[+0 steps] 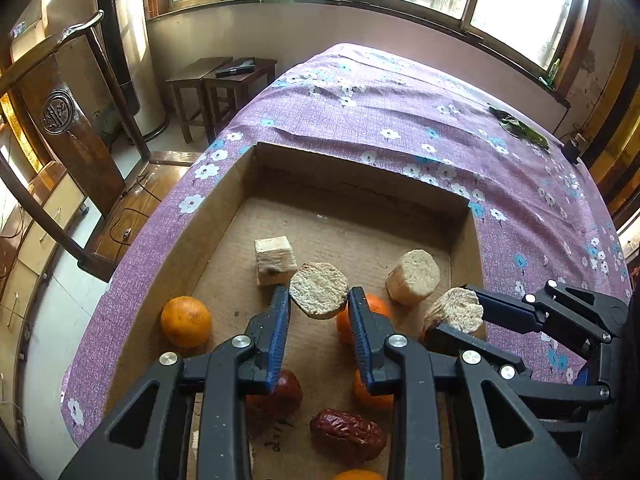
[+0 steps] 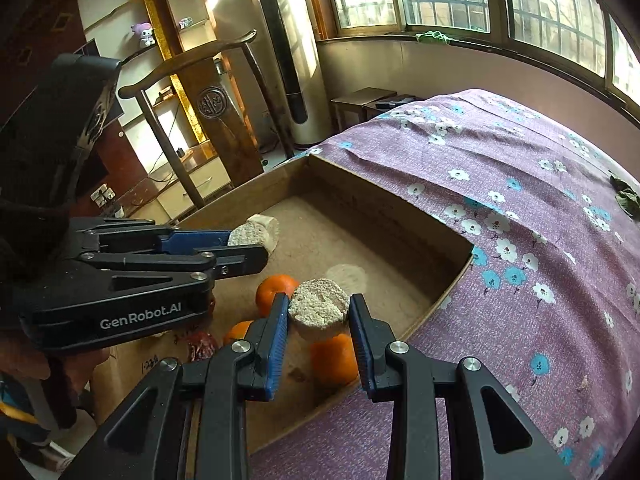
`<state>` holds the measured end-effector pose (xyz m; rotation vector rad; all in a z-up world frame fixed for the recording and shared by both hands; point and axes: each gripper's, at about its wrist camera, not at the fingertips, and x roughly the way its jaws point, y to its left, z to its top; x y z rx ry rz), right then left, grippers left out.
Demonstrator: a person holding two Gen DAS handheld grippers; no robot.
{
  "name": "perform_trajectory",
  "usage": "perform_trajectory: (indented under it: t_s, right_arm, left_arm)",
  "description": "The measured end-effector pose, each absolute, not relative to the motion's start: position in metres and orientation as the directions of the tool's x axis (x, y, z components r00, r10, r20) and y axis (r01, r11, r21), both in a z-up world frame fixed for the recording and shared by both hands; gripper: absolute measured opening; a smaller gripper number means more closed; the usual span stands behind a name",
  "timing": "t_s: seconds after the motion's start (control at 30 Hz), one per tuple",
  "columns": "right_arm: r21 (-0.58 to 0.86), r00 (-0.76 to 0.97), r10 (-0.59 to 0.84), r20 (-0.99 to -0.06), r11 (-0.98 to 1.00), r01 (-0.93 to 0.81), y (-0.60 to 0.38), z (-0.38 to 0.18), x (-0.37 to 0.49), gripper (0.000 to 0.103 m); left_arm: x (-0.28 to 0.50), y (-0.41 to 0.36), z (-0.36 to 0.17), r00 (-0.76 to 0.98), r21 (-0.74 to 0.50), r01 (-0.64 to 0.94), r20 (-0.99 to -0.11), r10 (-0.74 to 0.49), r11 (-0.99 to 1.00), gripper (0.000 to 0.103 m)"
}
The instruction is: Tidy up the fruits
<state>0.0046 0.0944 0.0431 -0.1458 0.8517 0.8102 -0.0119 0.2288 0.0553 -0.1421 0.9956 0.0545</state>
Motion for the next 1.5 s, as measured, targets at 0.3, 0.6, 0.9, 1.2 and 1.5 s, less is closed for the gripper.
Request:
perform_trajectory:
  t_s: [0.3, 0.6, 0.9, 1.2, 1.5]
  right_arm:
    - [0.154, 0.387, 0.556, -0.736, 0.693, -0.704, 0.107, 0.039, -0.007, 0.033]
    - [0.148, 0.396, 0.571, -0.719, 0.683, -0.715, 0.113, 0.032, -0.011, 0.034]
    - [0.206, 0.4, 0.605, -0.688, 0.692, -0.691, 0.095, 0.038, -0.015, 0.049]
    - [0.185, 0.507, 0.566, -0.65, 0.765, -0.617, 0.058, 0.052, -0.046, 0.071]
    - [0.162, 0.603, 0.515, -0.61, 0.825, -0.541, 0.027, 0.068, -0.075, 0.092]
  left_arm:
    - [-0.022, 0.228, 0.043, 0.53, -0.034, -0.138, -0.847, 0.045, 0.99, 0.029]
    - [-0.023, 0.234, 0.038, 0.513, -0.002, -0.185, -0.853, 0.095, 0.983, 0.029]
    - [-0.031, 0.233, 0.047, 0.558, 0.016, -0.216, -0.819, 0.136, 0.976, 0.063]
    - [-0.071, 0.209, 0.075, 0.68, 0.048, -0.261, -0.7, 0.219, 0.964, 0.085]
    - [-0.112, 0.187, 0.089, 0.743, 0.044, -0.276, -0.623, 0.242, 0.96, 0.092]
